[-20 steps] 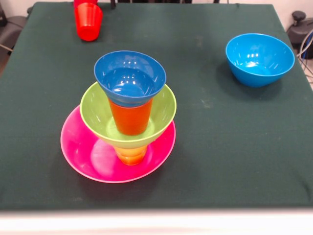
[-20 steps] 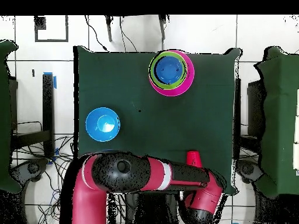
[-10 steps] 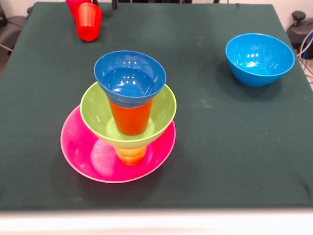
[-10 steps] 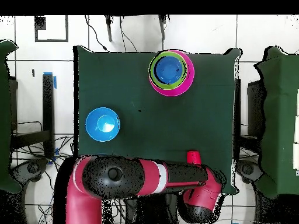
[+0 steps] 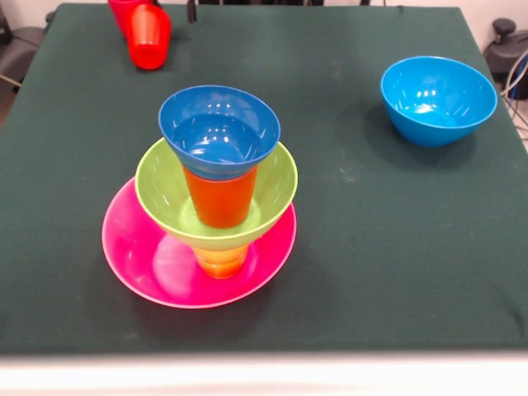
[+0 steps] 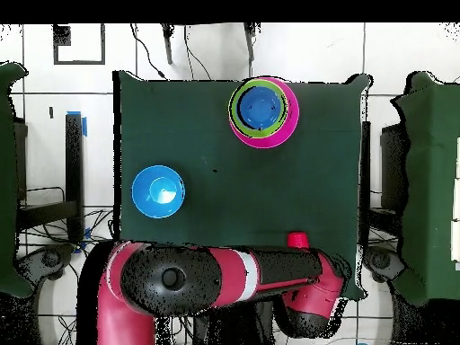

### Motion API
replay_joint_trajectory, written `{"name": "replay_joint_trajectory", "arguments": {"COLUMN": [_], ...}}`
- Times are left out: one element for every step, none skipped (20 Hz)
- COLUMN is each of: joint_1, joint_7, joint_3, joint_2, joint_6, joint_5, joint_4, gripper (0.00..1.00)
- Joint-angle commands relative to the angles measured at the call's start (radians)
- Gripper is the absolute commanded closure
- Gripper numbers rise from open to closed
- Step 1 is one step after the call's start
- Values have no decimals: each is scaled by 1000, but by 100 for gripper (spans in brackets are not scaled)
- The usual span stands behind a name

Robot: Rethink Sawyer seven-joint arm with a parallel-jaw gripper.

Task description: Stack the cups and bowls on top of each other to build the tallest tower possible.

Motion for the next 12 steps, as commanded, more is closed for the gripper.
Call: {"name": "replay_joint_trajectory", "arguments": {"joint_1": [-9, -10, -13, -13, -12, -9, -9, -5, -3, 2, 3, 8], "joint_7": [-322, -323, -320, -314, -307, -293, -283, -270, -260, -246, -238, -226], "joint_3": [109, 110, 112, 113, 114, 115, 116, 117, 117, 119, 122, 123], "joint_2": [-9, -10, -14, -18, -21, -26, -30, -34, -38, -43, -47, -52], "joint_6": [68, 69, 66, 67, 67, 69, 67, 69, 69, 70, 68, 70], "joint_5": [72, 72, 74, 72, 66, 64, 63, 57, 53, 51, 50, 45], "joint_4": [-161, -162, -162, -164, -166, -169, -169, -171, -172, -172, -173, -174], "gripper": [0, 0, 0, 0, 0, 0, 0, 0, 0, 0, 0, 0]}}
